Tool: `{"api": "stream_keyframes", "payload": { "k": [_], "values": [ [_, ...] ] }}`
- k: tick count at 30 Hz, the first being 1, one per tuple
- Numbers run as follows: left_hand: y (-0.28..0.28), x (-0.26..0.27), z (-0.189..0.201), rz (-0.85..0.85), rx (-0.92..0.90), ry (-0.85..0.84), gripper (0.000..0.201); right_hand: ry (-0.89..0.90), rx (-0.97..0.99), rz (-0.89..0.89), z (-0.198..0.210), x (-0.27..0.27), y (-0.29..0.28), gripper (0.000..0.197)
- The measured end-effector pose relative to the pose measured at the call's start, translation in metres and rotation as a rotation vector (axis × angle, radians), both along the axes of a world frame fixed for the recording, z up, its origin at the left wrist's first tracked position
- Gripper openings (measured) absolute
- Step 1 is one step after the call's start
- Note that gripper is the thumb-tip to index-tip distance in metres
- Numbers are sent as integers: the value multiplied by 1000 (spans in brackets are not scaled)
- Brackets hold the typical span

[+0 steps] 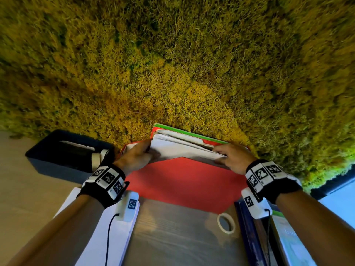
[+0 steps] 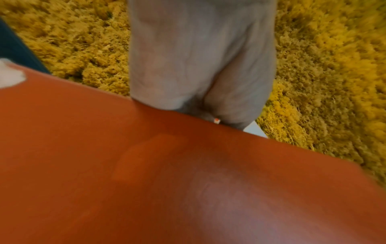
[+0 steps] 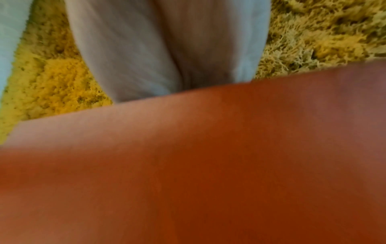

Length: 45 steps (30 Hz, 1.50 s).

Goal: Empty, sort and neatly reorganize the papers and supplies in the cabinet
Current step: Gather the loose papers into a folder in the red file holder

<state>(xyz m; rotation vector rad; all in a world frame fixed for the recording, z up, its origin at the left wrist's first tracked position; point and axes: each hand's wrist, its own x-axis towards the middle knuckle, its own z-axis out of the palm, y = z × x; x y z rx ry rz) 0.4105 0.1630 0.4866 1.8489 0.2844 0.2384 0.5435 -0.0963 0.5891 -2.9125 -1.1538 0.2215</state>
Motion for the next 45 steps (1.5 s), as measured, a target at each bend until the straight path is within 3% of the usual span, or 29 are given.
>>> {"api": "stream_keyframes", "payload": {
  "k": [4,7,10,13,16,18,24,32,37,42,45],
  "values": [
    [7,0,3,158,-352,79,13,-82,-24,17,14,-17,-5,35],
    [17,3,-4,199,-400,117,23,-180,58,165,19,-32,-14,25],
    [28,3,-15,160,-167,22,16,-145,175,283,19,-40,-25,18],
    [35,2,-20,112,105,-1,41,-102,223,321,17,-40,-29,19],
    [37,7,-26,194,533,11,35,-85,233,321,13,-35,-28,18],
    [41,8,-31,222,659,12,27,-45,206,321,13,-32,-26,19],
    [36,5,-25,283,696,-106,18,-29,145,329,11,-30,-22,17],
    [32,-4,-21,195,711,-245,18,-60,152,304,9,-32,-23,21],
    [34,-9,-20,168,878,-197,42,-64,154,284,9,-34,-24,19],
    [23,-18,7,14,995,-392,41,-72,157,275,9,-34,-23,19],
    [24,-17,9,34,952,-417,47,-78,157,266,8,-33,-23,19]
  ]
}}
